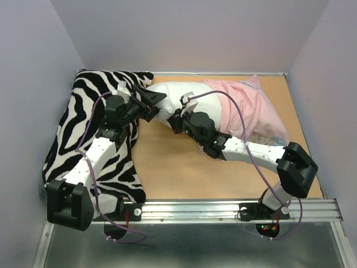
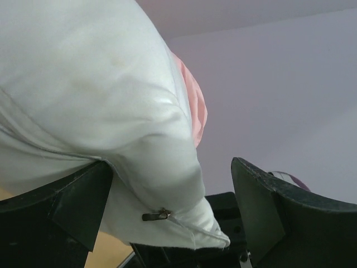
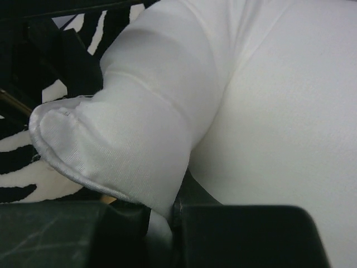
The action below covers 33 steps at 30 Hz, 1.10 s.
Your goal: Remove the pillowcase from the pillow
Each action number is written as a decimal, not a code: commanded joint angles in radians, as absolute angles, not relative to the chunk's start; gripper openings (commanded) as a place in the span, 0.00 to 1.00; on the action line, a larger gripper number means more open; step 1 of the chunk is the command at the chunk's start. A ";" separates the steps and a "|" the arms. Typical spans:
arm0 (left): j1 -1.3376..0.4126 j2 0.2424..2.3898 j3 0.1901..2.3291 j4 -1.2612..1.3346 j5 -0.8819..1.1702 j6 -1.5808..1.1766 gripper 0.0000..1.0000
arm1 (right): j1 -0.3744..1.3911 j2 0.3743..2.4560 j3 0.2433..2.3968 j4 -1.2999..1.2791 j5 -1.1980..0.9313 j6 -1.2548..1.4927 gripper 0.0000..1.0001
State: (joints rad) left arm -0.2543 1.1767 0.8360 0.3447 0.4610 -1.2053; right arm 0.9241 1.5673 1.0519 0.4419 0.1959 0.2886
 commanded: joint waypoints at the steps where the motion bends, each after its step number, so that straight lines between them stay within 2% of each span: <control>1: -0.259 1.230 0.910 0.385 0.480 -1.172 0.94 | 1.005 1.566 1.092 0.600 0.175 0.218 0.01; 2: -0.255 1.244 0.922 0.379 0.480 -1.155 0.82 | 1.003 1.565 1.094 0.591 0.176 0.222 0.01; 3: -0.247 1.274 0.937 0.370 0.488 -1.131 0.54 | 1.003 1.554 1.095 0.565 0.175 0.222 0.01; 4: -0.241 1.290 0.948 0.348 0.488 -1.123 0.17 | 1.005 1.548 1.100 0.548 0.176 0.225 0.01; 5: -0.236 1.305 0.959 0.324 0.480 -1.102 0.00 | 1.005 1.542 1.106 0.525 0.187 0.227 0.17; 6: -0.232 1.321 0.982 0.302 0.462 -1.079 0.00 | 1.003 1.531 1.115 0.447 0.219 0.235 0.28; 7: -0.229 1.322 0.991 0.264 0.412 -1.027 0.00 | 1.005 1.522 1.146 0.398 0.241 0.238 0.51; 10: -0.227 1.324 1.058 0.130 0.281 -0.915 0.00 | 1.003 1.445 1.181 0.175 0.421 0.256 0.78; 13: -0.225 1.327 1.129 0.043 0.166 -0.853 0.00 | 0.938 1.289 1.170 0.005 0.532 0.300 0.90; 15: -0.224 1.336 1.172 0.002 0.102 -0.822 0.00 | 0.821 1.183 1.161 -0.142 0.540 0.366 0.93; 16: -0.225 1.338 1.181 0.002 0.088 -0.815 0.00 | 0.821 1.152 1.154 -0.188 0.538 0.389 0.93; 19: -0.224 1.342 1.215 -0.040 0.019 -0.790 0.00 | 0.529 1.068 1.109 -0.319 0.433 0.463 0.96; 22: -0.219 1.345 1.271 -0.074 -0.058 -0.762 0.00 | 0.360 1.040 1.059 -0.374 0.318 0.497 0.97; 28: -0.184 1.358 1.416 -0.149 -0.178 -0.707 0.00 | 0.241 1.049 0.971 -0.385 0.183 0.535 0.99; 33: -0.132 1.381 1.465 -0.161 -0.167 -0.690 0.00 | 0.192 1.049 0.888 -0.380 0.150 0.538 1.00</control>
